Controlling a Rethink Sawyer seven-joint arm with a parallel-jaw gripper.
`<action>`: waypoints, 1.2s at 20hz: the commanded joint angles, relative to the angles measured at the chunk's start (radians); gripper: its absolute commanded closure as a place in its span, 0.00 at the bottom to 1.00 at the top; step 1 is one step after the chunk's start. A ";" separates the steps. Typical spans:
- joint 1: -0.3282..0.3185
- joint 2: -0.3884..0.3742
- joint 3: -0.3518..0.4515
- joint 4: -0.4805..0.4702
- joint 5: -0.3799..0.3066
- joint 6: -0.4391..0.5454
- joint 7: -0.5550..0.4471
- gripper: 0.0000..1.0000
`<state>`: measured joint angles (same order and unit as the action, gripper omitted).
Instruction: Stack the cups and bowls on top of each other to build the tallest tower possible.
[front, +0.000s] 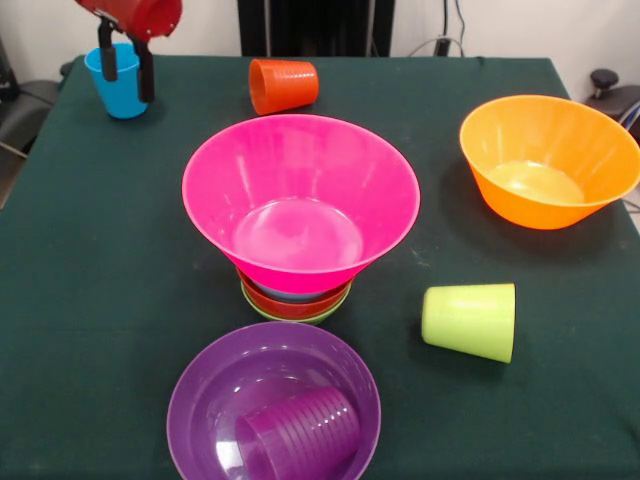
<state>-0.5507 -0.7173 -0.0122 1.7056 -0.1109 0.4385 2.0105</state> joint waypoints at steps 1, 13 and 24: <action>0.013 0.066 0.054 0.106 0.026 -0.110 0.159 0.00; 0.013 -0.069 0.023 0.191 0.043 -0.012 0.118 0.00; -0.102 -0.118 0.078 0.268 0.036 -0.025 0.026 0.00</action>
<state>-0.5902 -0.8355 -0.0148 1.8815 -0.0869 0.3771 2.0107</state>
